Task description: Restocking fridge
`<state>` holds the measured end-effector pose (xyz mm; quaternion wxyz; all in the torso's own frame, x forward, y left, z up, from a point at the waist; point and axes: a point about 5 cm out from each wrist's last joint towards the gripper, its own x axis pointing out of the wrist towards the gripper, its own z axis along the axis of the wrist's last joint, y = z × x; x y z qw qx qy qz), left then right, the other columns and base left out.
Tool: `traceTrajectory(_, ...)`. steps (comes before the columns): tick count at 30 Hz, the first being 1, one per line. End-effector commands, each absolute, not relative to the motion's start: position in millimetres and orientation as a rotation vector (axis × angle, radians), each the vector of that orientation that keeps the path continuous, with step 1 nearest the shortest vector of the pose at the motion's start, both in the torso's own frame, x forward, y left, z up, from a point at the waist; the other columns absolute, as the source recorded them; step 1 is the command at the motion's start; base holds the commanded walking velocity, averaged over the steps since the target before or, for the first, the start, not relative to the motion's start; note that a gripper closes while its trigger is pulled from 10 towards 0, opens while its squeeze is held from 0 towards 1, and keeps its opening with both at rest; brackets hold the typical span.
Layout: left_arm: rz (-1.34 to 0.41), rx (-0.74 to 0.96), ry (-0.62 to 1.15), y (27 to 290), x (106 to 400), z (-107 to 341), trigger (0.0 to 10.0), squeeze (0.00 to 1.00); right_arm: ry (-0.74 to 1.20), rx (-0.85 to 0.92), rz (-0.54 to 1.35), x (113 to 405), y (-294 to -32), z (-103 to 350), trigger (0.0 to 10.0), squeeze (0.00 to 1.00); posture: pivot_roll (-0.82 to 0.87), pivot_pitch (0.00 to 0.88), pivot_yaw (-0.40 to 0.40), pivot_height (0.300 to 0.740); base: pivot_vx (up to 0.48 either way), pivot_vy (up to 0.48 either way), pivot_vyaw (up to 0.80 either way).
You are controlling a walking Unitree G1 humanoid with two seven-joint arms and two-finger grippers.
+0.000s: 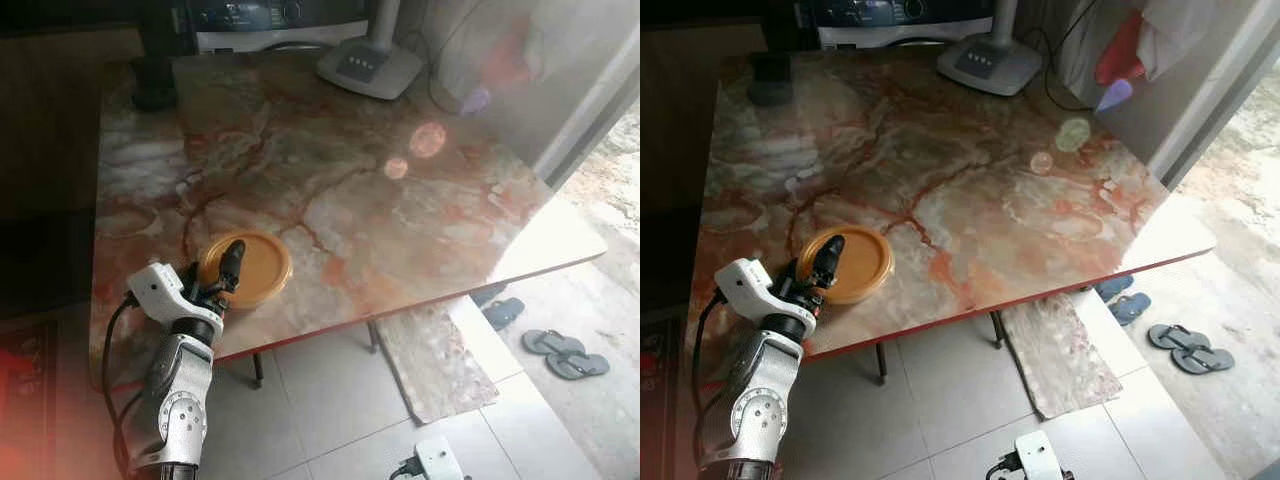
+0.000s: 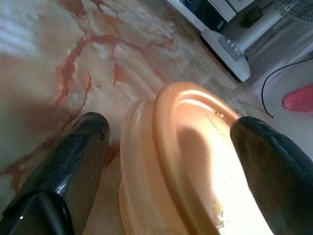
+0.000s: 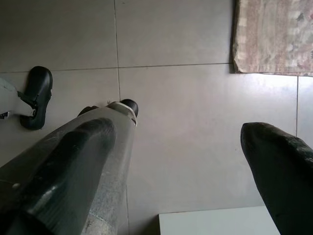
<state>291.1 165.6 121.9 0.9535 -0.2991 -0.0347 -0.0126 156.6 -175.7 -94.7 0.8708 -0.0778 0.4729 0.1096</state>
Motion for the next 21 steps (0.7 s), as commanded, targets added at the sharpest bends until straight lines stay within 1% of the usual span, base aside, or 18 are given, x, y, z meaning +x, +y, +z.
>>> traceTrajectory(1, -0.044, -0.645, -0.046, 161.1, 293.3, 118.7, 10.0, 0.00, 1.004, -0.168, 0.222, 151.7, -179.7, -96.3, 10.0, 0.00, 0.11, 0.138, -0.123, 0.740, 0.000, 0.000, 0.00)
traceTrajectory(5, -0.056, -0.685, -0.037, 158.6, 297.2, 118.5, 9.8, 0.00, 1.005, -0.168, 0.220, 151.5, -179.9, -96.4, 10.0, 0.00, 0.11, 0.137, -0.123, 0.740, 0.000, 0.000, 0.00)
traceTrajectory(6, -0.056, -0.687, -0.037, 158.9, 297.9, 118.7, 2.8, 0.00, 1.005, -0.169, 0.220, 151.5, -179.9, -96.4, 10.0, 0.00, 0.11, 0.138, -0.125, 0.740, 0.000, 0.000, 0.00)
traceTrajectory(7, -0.056, -0.687, -0.037, 158.9, 297.9, 118.7, 2.8, 0.00, 1.005, -0.169, 0.220, 151.5, -179.9, -96.4, 10.0, 0.00, 0.11, 0.138, -0.125, 0.740, 0.000, 0.000, 0.00)
traceTrajectory(8, -0.054, -0.695, -0.037, 159.2, 298.4, 118.6, 0.0, 0.00, 1.006, -0.171, 0.222, 151.5, -180.0, -96.4, 10.0, 0.00, 0.11, 0.138, -0.125, 0.740, 0.000, 0.000, 0.00)
traceTrajectory(21, -0.053, -0.703, -0.030, 159.6, 300.3, 115.9, 0.0, 0.00, 1.007, -0.184, 0.231, 151.7, -180.3, -96.3, 10.0, 0.00, 0.11, 0.140, -0.128, 0.740, 0.000, 0.000, 0.00)
